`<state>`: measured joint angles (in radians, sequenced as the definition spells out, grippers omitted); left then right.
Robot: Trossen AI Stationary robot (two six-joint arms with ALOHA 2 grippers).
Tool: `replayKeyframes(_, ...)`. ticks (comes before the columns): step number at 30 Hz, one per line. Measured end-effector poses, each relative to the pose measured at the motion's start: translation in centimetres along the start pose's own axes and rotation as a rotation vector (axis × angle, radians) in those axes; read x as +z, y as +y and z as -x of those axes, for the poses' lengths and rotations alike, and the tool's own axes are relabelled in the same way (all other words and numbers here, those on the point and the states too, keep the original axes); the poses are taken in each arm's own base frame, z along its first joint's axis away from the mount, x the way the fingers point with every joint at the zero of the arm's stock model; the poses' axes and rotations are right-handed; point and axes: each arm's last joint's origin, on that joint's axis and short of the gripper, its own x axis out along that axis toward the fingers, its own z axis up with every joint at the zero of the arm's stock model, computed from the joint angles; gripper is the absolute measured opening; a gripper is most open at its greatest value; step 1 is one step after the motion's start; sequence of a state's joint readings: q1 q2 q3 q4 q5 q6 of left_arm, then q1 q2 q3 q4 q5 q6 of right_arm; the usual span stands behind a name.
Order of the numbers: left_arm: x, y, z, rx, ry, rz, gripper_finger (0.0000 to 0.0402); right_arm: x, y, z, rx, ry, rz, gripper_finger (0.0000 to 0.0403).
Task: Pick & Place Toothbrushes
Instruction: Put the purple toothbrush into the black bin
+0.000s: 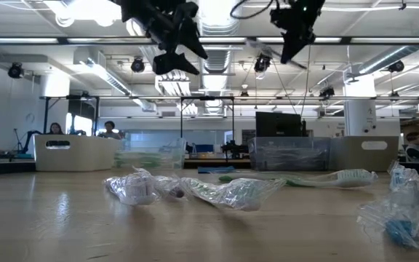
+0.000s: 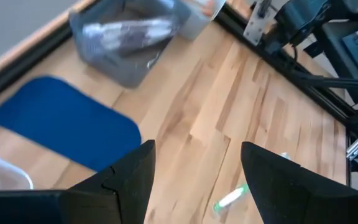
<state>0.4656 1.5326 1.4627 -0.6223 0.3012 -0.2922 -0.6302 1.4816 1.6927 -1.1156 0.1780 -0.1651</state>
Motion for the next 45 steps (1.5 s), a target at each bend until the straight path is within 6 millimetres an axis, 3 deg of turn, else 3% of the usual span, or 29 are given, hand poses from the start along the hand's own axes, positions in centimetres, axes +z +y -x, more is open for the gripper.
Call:
replayKeyframes(8,-1.4,0.7,-1.1,0.013,0.047,0.083,0.0241,0.1,-0.8,-5.7,0.026,0.249,0.062,0.0046)
replayKeyframes(16,-0.7,0.4,-0.9,-0.004,0.003,0.071,0.0241,-0.9,-1.4,-11.3,0.074,0.459,0.028,0.0046)
replayKeyframes(22,-0.3,0.2,-0.7,-0.013,-0.023,0.062,0.0241,-1.4,-1.5,-14.1,0.101,0.524,0.022,0.0048)
replayKeyframes(32,-0.3,0.2,-0.7,-0.015,-0.028,0.064,0.0241,-2.0,-1.5,-16.3,0.131,0.564,0.027,0.0045)
replayKeyframes(45,-0.3,0.2,-0.7,-0.016,-0.03,0.069,0.0241,-4.5,-0.8,-17.9,0.151,0.606,0.004,0.0048)
